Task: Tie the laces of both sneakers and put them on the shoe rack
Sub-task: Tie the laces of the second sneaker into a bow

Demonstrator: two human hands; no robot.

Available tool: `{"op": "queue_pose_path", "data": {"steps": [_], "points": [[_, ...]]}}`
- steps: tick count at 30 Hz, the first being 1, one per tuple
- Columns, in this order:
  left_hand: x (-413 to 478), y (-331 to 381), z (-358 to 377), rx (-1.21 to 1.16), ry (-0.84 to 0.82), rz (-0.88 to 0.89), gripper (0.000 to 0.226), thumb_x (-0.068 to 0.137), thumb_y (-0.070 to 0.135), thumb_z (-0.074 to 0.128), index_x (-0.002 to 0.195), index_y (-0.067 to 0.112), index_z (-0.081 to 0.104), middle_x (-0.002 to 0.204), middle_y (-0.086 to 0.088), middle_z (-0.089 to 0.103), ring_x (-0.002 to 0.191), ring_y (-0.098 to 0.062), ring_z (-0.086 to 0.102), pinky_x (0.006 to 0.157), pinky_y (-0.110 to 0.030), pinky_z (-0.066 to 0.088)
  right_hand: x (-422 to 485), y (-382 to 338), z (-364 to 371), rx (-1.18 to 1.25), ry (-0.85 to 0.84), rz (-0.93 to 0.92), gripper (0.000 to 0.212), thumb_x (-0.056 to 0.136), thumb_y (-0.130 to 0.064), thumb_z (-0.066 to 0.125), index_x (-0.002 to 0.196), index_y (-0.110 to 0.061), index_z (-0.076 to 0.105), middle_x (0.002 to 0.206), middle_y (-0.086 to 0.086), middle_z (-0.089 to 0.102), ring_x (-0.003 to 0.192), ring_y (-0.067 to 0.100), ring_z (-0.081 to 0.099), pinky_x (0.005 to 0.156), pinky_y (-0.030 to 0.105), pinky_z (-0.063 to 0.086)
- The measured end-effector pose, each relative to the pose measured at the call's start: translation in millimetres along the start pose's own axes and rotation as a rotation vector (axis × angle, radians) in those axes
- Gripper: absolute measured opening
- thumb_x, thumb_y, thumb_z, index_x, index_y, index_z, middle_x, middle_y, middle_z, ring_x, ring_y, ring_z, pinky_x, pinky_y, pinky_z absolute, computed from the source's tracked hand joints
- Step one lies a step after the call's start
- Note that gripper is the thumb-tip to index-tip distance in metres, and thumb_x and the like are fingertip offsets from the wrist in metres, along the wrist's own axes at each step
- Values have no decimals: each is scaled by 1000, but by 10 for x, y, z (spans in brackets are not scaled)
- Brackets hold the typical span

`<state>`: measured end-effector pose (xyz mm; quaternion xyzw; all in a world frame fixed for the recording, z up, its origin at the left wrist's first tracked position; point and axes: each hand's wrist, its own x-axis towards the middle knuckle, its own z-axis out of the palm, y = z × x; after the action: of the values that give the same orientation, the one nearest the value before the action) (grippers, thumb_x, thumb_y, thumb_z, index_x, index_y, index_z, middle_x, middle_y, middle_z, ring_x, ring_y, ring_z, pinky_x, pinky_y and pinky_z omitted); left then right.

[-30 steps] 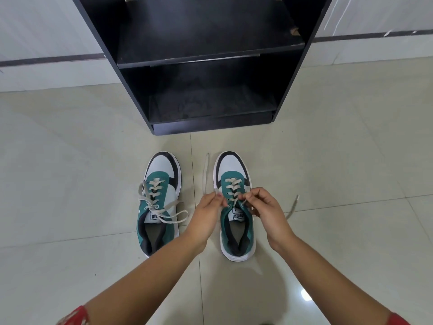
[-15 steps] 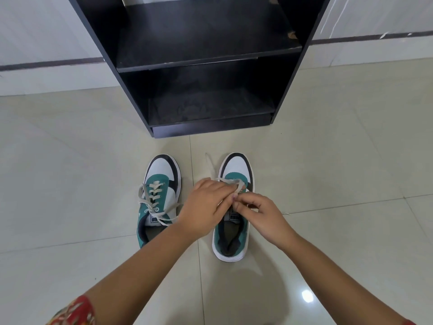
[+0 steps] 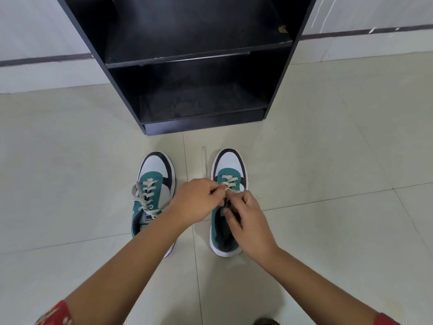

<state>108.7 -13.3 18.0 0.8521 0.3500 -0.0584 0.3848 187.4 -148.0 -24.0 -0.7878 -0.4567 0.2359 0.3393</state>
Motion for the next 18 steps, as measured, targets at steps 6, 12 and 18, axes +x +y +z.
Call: {"op": "queue_pose_path", "data": {"steps": [6,12,18], "points": [[-65,-73,11,40,152,103,28,88,27,47,71,19,68,55,2,60,54,-10,52,72,-27,41,117,48,-68,118,98,72,11,88,-20,57,95,-20,65,101,-2,52,99,16,56,89,29,48],[-46,-49,44,-128,5,-50,35,87,24,44,56,18,60,49,6,56,52,-11,48,64,-30,40,76,-23,87,183,124,72,39,86,-22,59,125,-25,59,102,-7,48,105,13,50,94,17,40],[-43,-58,68,35,0,22,39,81,35,41,61,10,63,62,-10,65,65,-24,60,78,-37,48,115,38,82,148,113,108,10,84,-23,62,90,-18,68,91,-6,49,98,15,48,84,20,41]]}}
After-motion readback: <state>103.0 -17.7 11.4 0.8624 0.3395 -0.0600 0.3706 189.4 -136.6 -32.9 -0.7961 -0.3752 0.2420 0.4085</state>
